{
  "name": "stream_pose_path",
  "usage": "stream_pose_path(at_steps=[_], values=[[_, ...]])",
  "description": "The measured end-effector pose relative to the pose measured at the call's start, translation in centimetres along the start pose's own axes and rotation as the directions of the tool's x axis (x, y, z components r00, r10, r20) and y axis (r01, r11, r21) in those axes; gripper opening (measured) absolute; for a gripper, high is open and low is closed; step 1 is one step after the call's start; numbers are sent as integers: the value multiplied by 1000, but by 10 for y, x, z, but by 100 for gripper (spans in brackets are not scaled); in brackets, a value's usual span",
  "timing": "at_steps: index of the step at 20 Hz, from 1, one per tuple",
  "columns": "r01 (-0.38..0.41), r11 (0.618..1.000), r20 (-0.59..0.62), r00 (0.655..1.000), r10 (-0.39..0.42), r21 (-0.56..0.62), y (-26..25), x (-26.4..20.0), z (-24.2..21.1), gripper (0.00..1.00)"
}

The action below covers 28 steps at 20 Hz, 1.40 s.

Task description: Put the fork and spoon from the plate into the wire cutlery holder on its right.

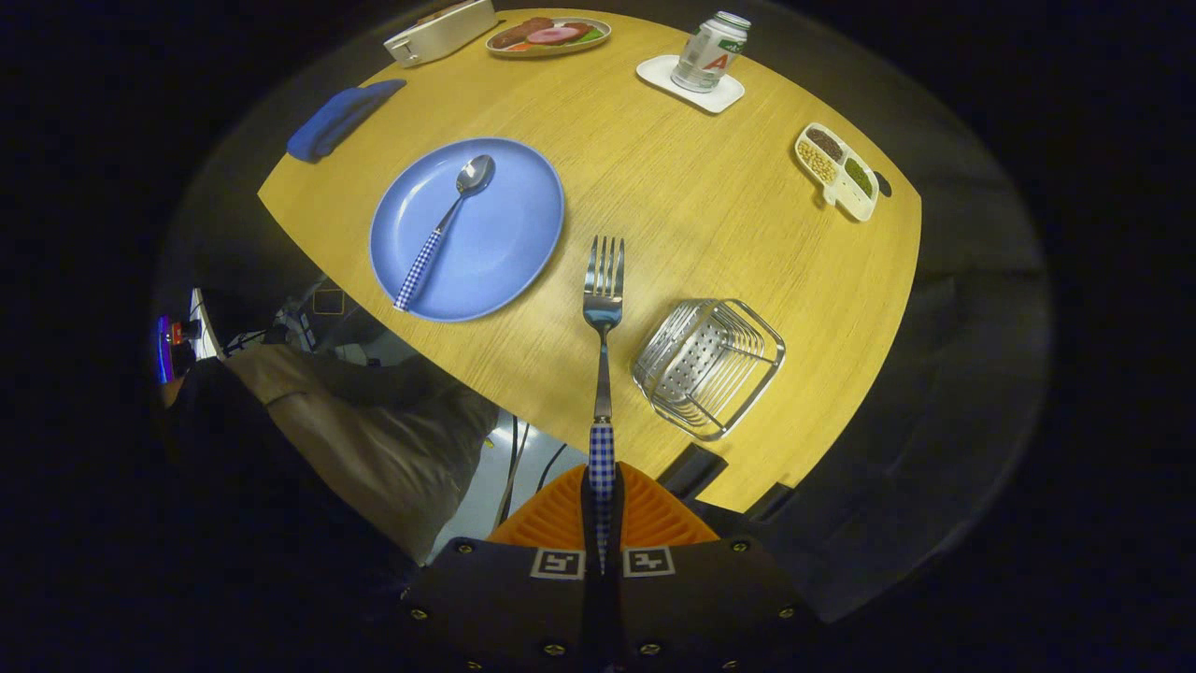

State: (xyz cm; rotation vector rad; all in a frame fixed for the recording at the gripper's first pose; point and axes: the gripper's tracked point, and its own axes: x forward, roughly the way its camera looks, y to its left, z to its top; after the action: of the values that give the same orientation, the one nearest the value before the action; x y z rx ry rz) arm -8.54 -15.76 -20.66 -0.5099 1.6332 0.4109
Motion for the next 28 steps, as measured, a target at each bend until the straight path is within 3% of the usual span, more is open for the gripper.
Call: stream_pose_path(at_steps=[9,12,28], values=[[54,997,-111,993,-47,58,-55,-6,-34,1],[10,997,-155,988,3,82,-53,-2,-42,1],[-32,994,-300,952,64,109,-69,36,-21,1]])
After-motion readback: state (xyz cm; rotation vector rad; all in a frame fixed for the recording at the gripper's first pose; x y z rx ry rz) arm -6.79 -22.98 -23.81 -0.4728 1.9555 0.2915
